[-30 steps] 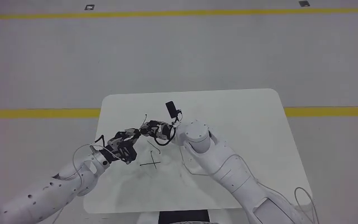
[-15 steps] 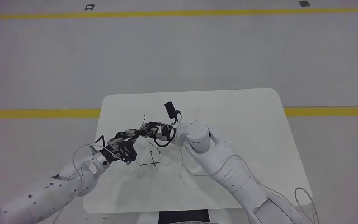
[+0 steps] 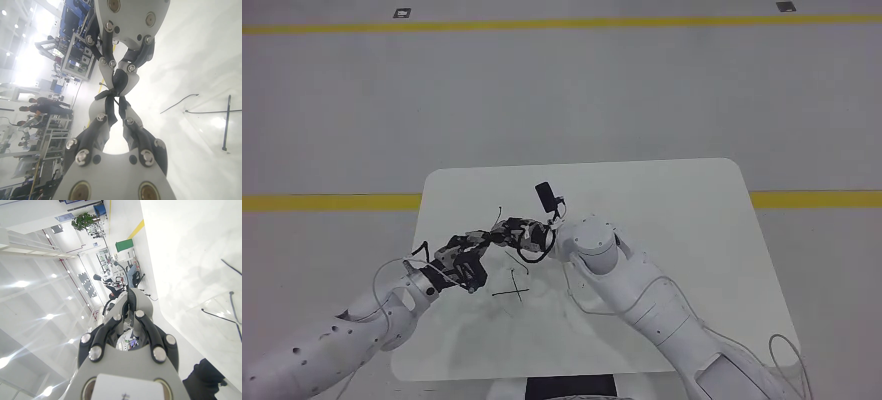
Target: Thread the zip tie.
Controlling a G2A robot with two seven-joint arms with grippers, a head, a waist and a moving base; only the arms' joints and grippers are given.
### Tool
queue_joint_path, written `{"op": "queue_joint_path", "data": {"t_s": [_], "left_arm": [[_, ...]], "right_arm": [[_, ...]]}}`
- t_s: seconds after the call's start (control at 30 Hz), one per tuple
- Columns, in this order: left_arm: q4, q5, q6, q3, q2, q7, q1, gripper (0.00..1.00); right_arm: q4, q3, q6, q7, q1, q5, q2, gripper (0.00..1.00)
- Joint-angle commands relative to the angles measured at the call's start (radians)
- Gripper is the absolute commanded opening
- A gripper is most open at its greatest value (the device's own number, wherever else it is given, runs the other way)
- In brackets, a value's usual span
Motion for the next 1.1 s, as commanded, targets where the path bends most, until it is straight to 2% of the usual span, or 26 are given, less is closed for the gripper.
{"op": "queue_joint_path", "data": {"t_s": [0.0, 0.07, 0.37, 0.4, 0.43, 0.47, 0.77, 0.8, 0.87, 0.97, 1.07], "left_arm": [[0.0, 0.0, 0.002, 0.0, 0.0, -0.002, 0.0, 0.05], [0.001, 0.0, 0.005, 0.0, -0.001, -0.004, 0.0, 0.0], [0.001, 0.0, 0.007, -0.017, -0.007, -0.003, 0.014, 0.0], [0.001, 0.0, 0.006, -0.02, -0.007, -0.003, 0.016, 0.0], [0.002, -0.001, 0.005, -0.024, -0.008, -0.002, 0.018, 0.0], [0.003, -0.001, 0.004, -0.027, -0.008, -0.002, 0.02, 0.0], [0.007, -0.023, 0.0, -0.066, -0.008, 0.006, 0.045, 0.0], [0.007, -0.035, -0.014, -0.069, -0.008, 0.01, 0.048, 0.0], [0.009, -0.085, -0.062, -0.083, -0.006, 0.035, 0.049, 0.0], [0.026, -0.207, -0.157, -0.112, 0.002, 0.122, 0.057, 0.0], [0.041, -0.331, -0.292, -0.139, 0.011, 0.227, 0.069, 0.0]], "right_arm": [[-0.001, -0.001, 0.0, 0.0, 0.0, 0.0, 0.0, 0.0], [-0.003, -0.002, 0.0, 0.0, 0.0, 0.0, 0.0, 0.0], [-0.003, -0.004, 0.0, 0.009, 0.0, 0.0, 0.002, 0.0], [-0.003, -0.004, 0.0, 0.01, 0.0, -0.001, 0.003, 0.2], [-0.003, -0.004, 0.0, 0.01, 0.0, -0.001, 0.003, 0.97], [-0.003, -0.003, 0.0, 0.009, 0.0, 0.0, 0.003, 1.0], [-0.025, 0.037, -0.009, 0.0, -0.021, -0.015, 0.018, 1.0], [-0.03, 0.043, -0.011, -0.004, -0.025, -0.021, 0.02, 1.0], [-0.042, 0.054, -0.022, -0.008, -0.034, -0.039, 0.026, 1.0], [-0.062, 0.071, -0.064, -0.02, -0.052, -0.093, 0.038, 1.0], [-0.084, 0.095, -0.105, -0.038, -0.073, -0.136, 0.05, 1.0]]}}
